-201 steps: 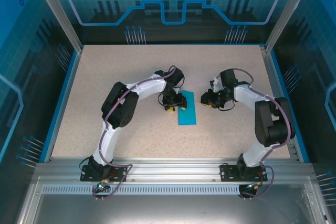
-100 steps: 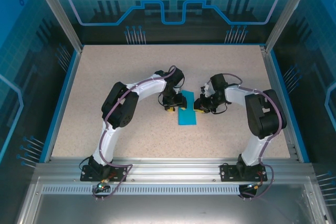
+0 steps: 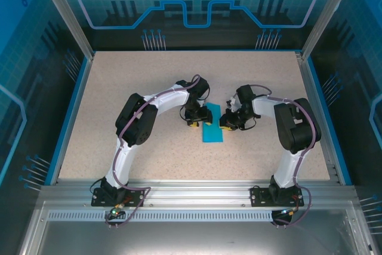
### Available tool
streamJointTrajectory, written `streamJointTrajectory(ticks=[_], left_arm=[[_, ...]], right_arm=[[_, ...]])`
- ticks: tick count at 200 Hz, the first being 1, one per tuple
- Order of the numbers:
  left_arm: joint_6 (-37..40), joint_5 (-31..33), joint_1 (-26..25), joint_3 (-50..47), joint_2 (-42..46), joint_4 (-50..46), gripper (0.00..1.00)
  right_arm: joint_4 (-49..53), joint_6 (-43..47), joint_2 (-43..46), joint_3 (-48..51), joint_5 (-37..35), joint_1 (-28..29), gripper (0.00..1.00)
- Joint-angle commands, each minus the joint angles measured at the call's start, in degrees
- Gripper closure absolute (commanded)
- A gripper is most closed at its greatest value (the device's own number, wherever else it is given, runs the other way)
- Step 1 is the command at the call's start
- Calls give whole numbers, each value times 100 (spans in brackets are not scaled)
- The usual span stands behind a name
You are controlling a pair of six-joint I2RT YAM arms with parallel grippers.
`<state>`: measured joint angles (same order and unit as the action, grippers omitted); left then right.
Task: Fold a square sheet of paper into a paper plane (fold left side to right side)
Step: Hold the square sheet of paper at the center of the table.
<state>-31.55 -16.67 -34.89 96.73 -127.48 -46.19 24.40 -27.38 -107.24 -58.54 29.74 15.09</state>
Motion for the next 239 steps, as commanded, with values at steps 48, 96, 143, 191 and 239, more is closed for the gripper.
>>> streamJointTrajectory(ticks=[48,96,143,191,239], left_arm=[[113,44,-168,-137,-268,187,40],[226,224,44,-335,511,121,37],[213,-368,70,-921,1317,853,43],[-154,-1426,58,-1122,1062,1857,53],[-491,-1994,53,-1165,677,2450,54]], right_arm=[[563,177,-404,-86,-618,121,85],[666,199,-482,-103,-766,119,86],[678,202,-485,-109,-799,114,86],[680,203,-493,-118,-816,116,86],[680,198,-497,-128,-825,115,86]])
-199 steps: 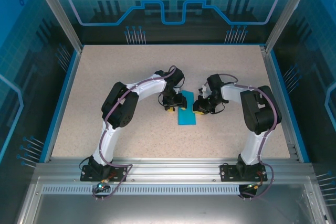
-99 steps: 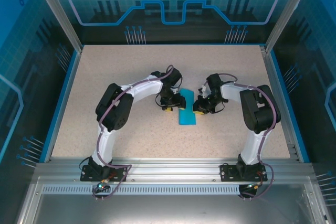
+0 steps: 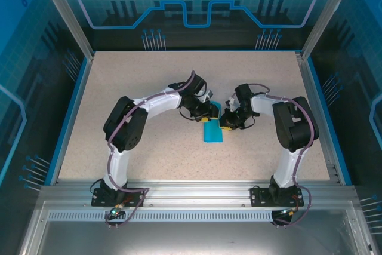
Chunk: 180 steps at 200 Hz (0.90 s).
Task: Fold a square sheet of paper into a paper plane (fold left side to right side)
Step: Hold the square sheet of paper at the center of the table.
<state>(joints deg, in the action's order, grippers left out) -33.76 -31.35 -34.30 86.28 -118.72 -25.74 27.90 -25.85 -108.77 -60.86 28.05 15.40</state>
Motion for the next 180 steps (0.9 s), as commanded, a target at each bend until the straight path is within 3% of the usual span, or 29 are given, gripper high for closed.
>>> streamJointTrajectory(ticks=[1,84,121,180], left_arm=[[-271,-519,-6,-120,-202,408,54],[40,567,75,-193,-586,-421,55],[56,587,99,-321,-680,-384,55],[28,598,76,-480,-713,-318,55]], right_arm=[[330,45,-341,107,-654,85,86],[423,79,-382,77,-768,82,86],[416,124,-360,74,-744,82,86],[140,203,452,21,36,-58,86]])
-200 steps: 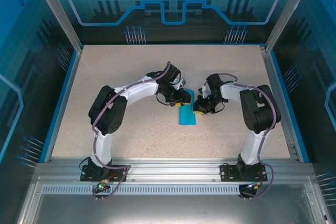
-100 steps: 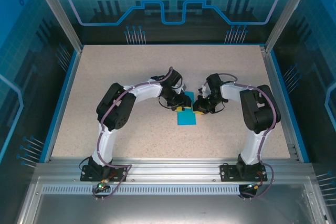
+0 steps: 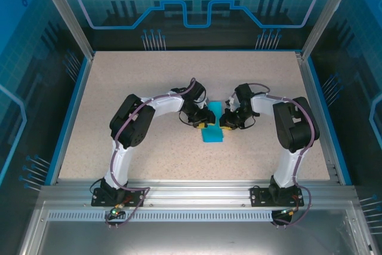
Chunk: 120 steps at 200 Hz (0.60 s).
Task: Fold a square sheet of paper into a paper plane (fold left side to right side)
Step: Hold the square sheet of paper at the center of the table.
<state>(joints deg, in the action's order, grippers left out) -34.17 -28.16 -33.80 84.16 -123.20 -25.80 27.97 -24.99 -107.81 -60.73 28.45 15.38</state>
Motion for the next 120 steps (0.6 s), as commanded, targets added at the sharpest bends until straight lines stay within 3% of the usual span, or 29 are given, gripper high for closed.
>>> streamJointTrajectory(ticks=[1,36,120], left_arm=[[69,277,24,-268,-266,-311,55],[51,293,-2,-243,-310,-296,55],[77,329,-13,-220,-314,-355,55]], right_arm=[[136,122,361,8,0,-54,86],[-158,-113,543,-8,334,-58,86],[-497,-341,-188,-290,310,120,87]])
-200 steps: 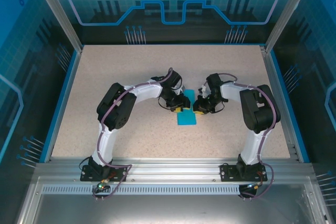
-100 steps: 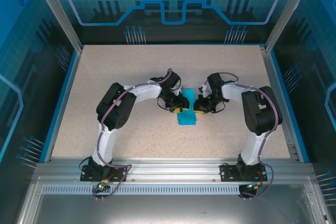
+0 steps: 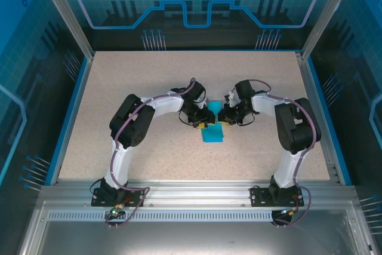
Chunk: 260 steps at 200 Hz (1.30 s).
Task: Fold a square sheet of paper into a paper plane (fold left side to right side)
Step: Hold the square sheet of paper at the center of the table, then first fold the square sheet of paper in half at the center of the table.
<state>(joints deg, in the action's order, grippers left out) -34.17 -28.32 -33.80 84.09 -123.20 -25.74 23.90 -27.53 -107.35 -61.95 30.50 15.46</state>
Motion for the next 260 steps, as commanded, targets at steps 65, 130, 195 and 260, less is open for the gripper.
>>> streamJointTrajectory(ticks=[65,130,195,260], left_arm=[[147,358,-18,-209,-41,-379,53],[229,337,-90,-731,1049,-150,47],[-46,49,-162,-1164,1251,801,49],[15,111,-258,-968,751,709,49]], right_arm=[[392,8,-659,-126,-502,114,87],[550,10,-814,-80,-642,114,87],[581,-7,-762,-69,-675,129,87],[619,-16,-757,-72,-721,147,87]])
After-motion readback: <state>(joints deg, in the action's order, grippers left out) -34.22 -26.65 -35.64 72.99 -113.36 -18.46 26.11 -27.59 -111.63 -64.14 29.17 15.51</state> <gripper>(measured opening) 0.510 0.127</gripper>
